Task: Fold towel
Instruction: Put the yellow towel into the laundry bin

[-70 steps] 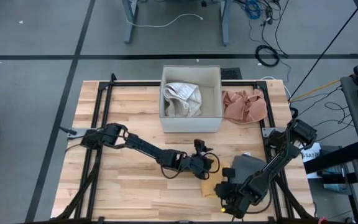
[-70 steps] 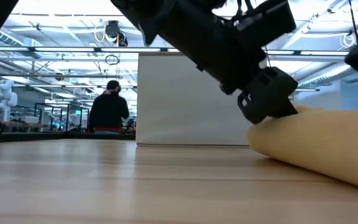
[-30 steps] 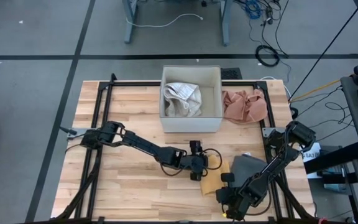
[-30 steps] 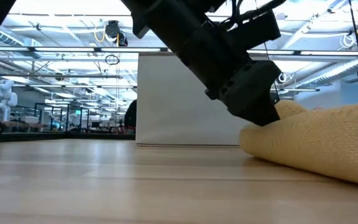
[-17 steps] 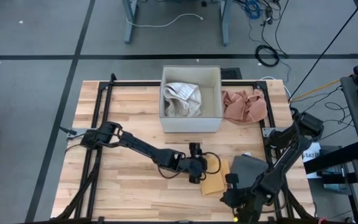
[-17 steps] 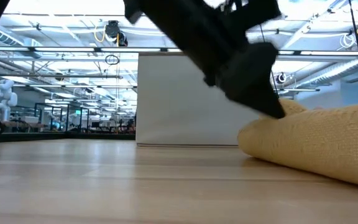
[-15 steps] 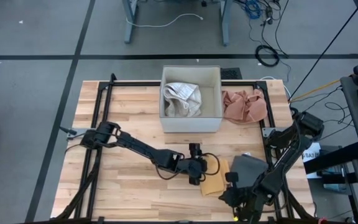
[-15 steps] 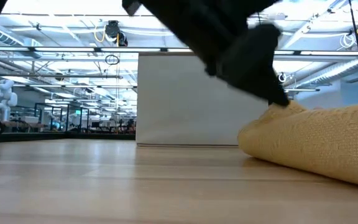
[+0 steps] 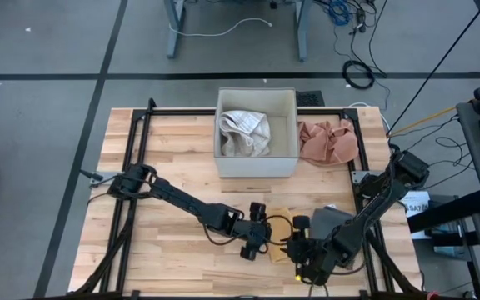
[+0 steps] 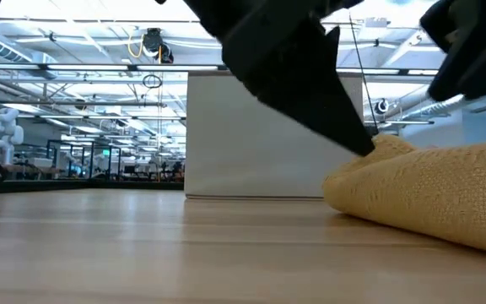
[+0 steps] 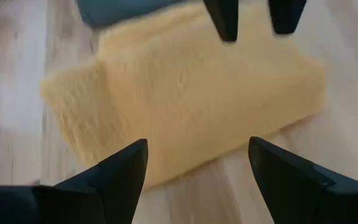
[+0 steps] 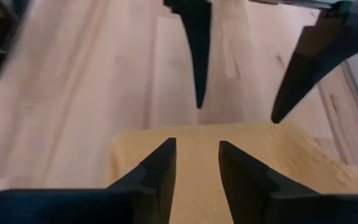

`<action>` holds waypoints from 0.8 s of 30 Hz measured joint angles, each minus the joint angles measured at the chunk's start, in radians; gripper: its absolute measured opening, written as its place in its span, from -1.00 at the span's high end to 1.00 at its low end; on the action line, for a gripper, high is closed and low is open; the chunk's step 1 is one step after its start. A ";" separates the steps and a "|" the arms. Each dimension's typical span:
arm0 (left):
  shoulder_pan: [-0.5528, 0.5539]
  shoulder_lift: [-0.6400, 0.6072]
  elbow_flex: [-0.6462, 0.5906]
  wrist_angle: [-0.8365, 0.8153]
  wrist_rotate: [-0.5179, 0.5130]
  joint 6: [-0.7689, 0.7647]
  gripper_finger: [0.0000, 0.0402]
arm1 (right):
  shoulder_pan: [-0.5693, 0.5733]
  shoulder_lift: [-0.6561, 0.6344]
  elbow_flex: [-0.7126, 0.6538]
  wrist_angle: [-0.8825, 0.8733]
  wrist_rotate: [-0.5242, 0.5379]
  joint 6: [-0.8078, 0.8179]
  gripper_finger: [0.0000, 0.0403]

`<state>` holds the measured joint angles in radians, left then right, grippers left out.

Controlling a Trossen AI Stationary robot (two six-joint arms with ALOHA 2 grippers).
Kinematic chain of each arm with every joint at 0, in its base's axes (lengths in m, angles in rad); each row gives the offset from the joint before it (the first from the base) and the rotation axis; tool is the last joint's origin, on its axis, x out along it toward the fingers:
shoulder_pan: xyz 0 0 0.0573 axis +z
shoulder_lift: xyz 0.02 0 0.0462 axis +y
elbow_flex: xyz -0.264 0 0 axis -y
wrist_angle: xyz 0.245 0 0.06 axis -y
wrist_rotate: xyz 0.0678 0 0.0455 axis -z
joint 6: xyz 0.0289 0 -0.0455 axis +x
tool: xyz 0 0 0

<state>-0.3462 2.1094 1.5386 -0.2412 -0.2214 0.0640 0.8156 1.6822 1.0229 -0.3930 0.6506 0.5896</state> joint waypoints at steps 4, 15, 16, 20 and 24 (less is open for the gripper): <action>0.012 0.011 0.000 0.052 0.005 -0.007 -0.42 | -0.029 0.027 0.000 -0.050 -0.002 0.029 0.46; 0.082 0.132 0.002 0.161 0.194 -0.038 -0.42 | -0.042 0.134 -0.013 -0.070 -0.071 0.150 0.50; 0.084 0.135 0.002 0.162 0.199 -0.041 -0.42 | -0.039 0.134 -0.022 -0.065 -0.068 0.161 0.50; 0.084 0.134 0.003 0.162 0.200 -0.038 -0.42 | -0.038 0.127 -0.055 -0.033 -0.075 0.186 0.50; 0.075 0.114 0.001 0.143 0.198 -0.005 -0.42 | -0.039 0.126 -0.065 -0.020 -0.081 0.188 0.50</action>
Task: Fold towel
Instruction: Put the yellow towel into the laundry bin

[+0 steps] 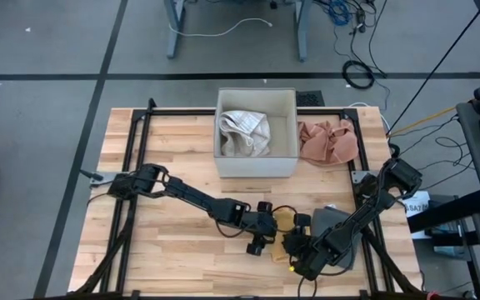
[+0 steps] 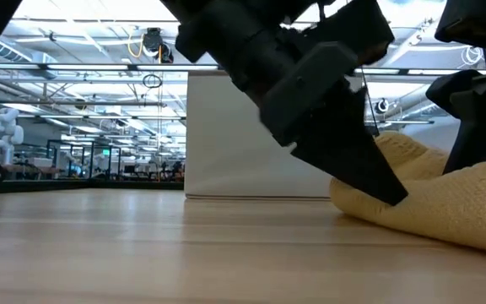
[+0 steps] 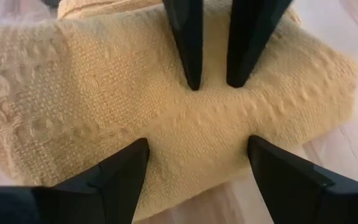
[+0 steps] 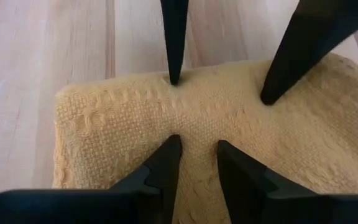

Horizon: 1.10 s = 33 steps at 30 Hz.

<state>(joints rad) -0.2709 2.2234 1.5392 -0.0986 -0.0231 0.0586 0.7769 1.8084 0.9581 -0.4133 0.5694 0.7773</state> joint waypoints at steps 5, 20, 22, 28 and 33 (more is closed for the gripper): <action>-0.044 -0.028 -0.002 -0.051 -0.020 0.146 -0.42 | 0.003 -0.002 -0.001 0.000 -0.008 -0.002 0.50; -0.107 0.018 -0.001 0.009 -0.268 0.492 -0.42 | 0.001 -0.011 -0.005 0.071 -0.029 -0.063 0.50; -0.102 0.026 0.000 0.027 -0.268 0.497 -0.42 | 0.002 -0.022 -0.006 0.068 -0.032 -0.062 0.50; -0.088 0.057 0.002 0.087 -0.267 0.523 -0.34 | 0.004 -0.037 -0.006 0.067 -0.040 -0.056 0.50; -0.089 0.074 0.002 0.113 -0.270 0.581 0.04 | 0.004 -0.039 -0.006 0.068 -0.038 -0.044 0.50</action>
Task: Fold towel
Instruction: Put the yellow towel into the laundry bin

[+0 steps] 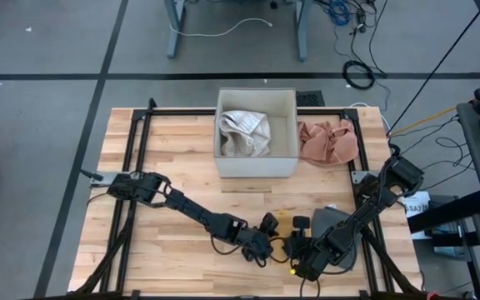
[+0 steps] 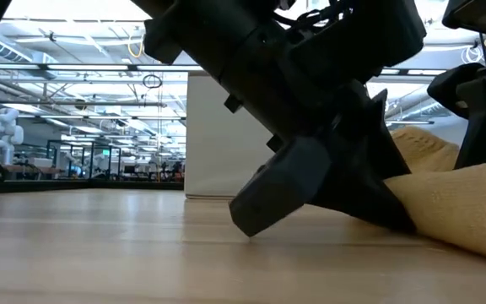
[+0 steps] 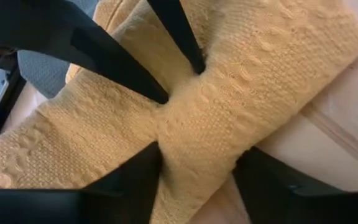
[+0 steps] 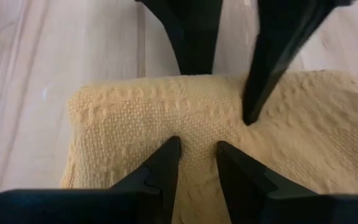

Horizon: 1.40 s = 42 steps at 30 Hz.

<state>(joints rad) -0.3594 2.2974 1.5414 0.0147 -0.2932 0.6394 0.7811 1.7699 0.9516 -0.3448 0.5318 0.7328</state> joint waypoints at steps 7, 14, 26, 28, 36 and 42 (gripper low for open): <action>-0.001 -0.001 0.000 0.009 -0.051 0.017 0.76 | 0.000 -0.007 0.000 -0.002 0.009 0.004 0.50; -0.014 -0.034 -0.006 -0.029 -0.170 0.046 0.91 | 0.024 -0.114 0.002 -0.005 0.012 -0.017 0.50; -0.044 -0.241 -0.005 -0.253 -0.448 0.074 0.91 | 0.163 -0.321 0.005 -0.003 0.073 -0.083 0.50; -0.044 -0.282 -0.005 -0.279 -0.489 0.074 0.91 | 0.179 -0.324 0.005 -0.004 0.079 -0.083 0.50; -0.027 -0.451 -0.004 -0.306 -0.577 0.087 0.92 | 0.206 -0.291 0.005 -0.003 0.109 -0.076 0.50; 0.009 -0.559 -0.004 -0.241 -0.715 0.161 0.92 | 0.210 -0.260 0.005 -0.004 0.126 -0.073 0.50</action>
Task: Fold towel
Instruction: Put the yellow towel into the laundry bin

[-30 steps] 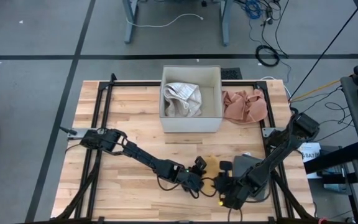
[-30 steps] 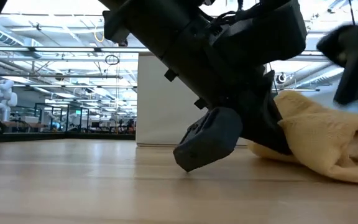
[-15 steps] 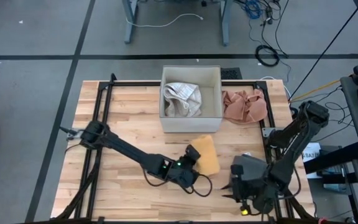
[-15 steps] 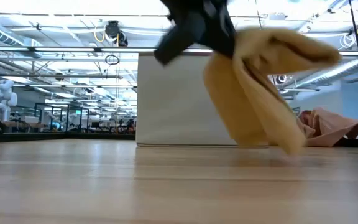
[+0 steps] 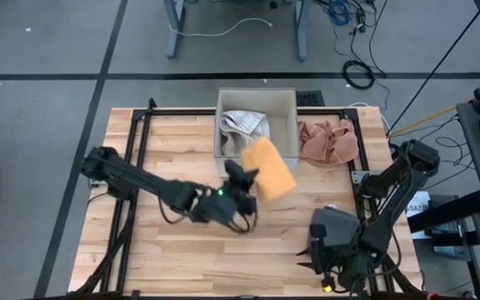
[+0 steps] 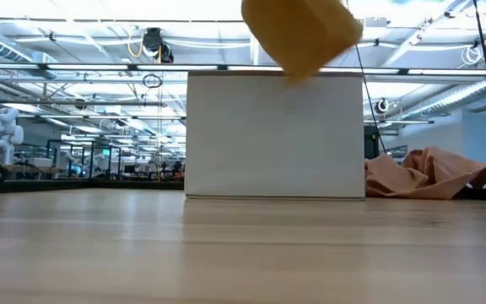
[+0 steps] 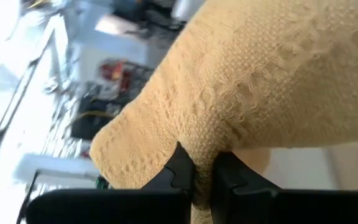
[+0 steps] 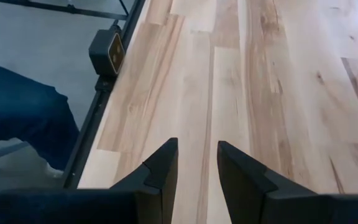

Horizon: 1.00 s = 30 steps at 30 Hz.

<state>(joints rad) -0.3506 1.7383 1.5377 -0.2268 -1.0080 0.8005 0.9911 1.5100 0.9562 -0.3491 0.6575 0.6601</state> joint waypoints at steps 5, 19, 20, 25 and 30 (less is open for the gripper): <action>0.087 -0.054 0.001 0.054 -0.028 0.015 0.92 | -0.001 0.017 0.000 0.003 0.030 0.000 0.50; 0.441 -0.055 0.001 0.111 0.063 0.017 0.92 | -0.001 0.023 0.000 0.016 0.059 -0.007 0.50; 0.460 -0.055 0.001 0.093 0.104 -0.007 0.92 | -0.001 0.023 0.000 0.016 0.064 -0.010 0.50; 0.529 -0.011 0.001 0.005 0.307 -0.163 0.92 | -0.001 0.023 0.000 0.006 0.081 -0.023 0.50; 0.549 0.066 0.001 -0.043 0.320 -0.184 0.92 | -0.001 0.023 -0.001 -0.005 0.105 -0.029 0.50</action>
<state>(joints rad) 0.1982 1.8040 1.5391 -0.2696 -0.6876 0.6167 0.9904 1.5333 0.9550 -0.3541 0.7622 0.6312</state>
